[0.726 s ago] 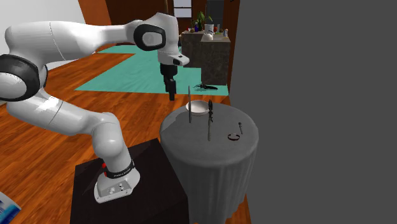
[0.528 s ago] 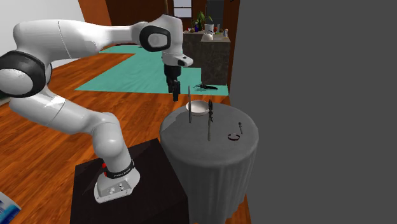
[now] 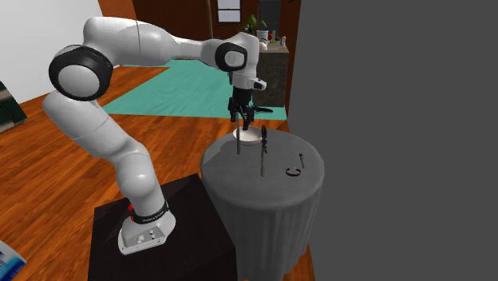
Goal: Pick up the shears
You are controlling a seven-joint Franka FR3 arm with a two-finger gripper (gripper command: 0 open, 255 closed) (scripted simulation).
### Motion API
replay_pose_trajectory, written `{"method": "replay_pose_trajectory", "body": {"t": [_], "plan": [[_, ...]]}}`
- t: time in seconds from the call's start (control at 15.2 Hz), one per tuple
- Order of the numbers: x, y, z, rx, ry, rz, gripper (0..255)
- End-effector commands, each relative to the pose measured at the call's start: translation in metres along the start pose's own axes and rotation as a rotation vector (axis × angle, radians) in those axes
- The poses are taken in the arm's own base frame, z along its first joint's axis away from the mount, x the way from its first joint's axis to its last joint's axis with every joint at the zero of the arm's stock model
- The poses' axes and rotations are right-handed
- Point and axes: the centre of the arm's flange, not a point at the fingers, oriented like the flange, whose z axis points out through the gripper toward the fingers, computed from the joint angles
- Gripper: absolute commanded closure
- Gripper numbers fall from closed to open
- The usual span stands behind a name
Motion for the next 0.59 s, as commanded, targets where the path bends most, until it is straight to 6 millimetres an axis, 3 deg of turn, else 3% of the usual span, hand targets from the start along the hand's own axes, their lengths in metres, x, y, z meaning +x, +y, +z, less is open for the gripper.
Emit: {"method": "replay_pose_trajectory", "body": {"t": [0.0,0.53], "plan": [[0.030,-0.002,0.010,-0.015,-0.025,-0.061,0],[0.140,-0.023,0.051,-0.075,-0.120,-0.295,0]]}}
